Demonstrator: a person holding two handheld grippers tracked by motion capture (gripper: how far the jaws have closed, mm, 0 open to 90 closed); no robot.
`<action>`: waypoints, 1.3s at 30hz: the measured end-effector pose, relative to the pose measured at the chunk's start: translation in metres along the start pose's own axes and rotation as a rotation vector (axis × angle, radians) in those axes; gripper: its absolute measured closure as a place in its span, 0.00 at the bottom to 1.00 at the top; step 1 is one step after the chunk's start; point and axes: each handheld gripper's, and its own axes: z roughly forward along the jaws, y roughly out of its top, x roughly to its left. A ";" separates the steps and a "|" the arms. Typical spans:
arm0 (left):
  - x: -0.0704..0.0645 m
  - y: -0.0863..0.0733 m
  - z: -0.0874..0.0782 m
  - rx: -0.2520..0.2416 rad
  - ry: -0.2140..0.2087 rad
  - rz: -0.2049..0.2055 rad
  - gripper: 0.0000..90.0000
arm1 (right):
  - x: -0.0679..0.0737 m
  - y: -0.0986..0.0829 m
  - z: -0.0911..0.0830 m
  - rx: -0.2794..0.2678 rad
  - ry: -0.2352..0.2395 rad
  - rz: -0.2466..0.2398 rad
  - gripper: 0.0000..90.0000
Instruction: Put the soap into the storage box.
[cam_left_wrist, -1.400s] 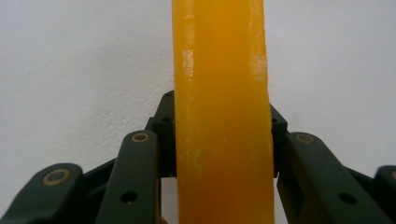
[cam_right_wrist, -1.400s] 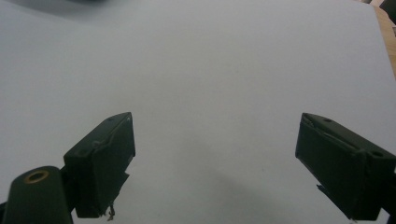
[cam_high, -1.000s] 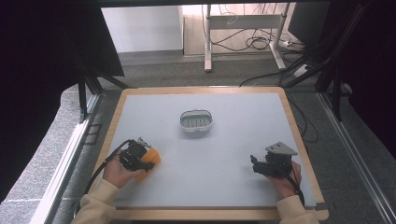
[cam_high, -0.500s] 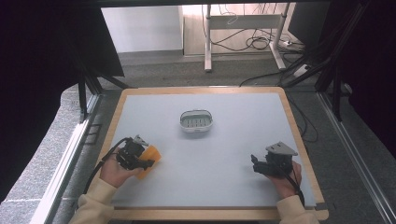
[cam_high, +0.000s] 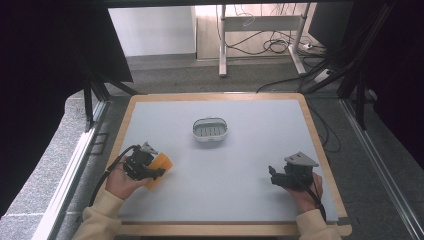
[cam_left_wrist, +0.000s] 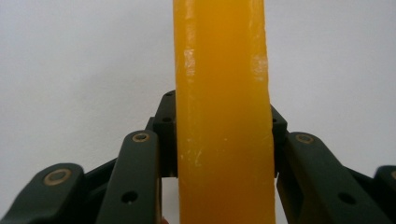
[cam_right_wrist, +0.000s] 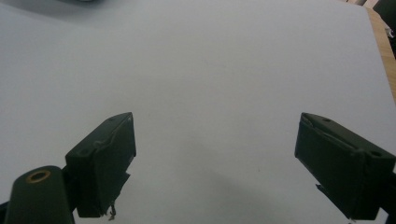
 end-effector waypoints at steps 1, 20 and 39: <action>0.000 0.001 -0.001 -0.002 0.000 0.001 0.69 | 0.000 0.000 0.000 0.000 0.000 0.002 0.14; -0.004 0.022 -0.001 -0.041 -0.025 0.045 0.69 | -0.002 -0.001 -0.002 -0.011 0.005 0.025 0.14; -0.001 0.041 -0.009 -0.060 -0.023 0.084 0.69 | -0.002 -0.001 -0.003 -0.009 0.000 0.026 0.15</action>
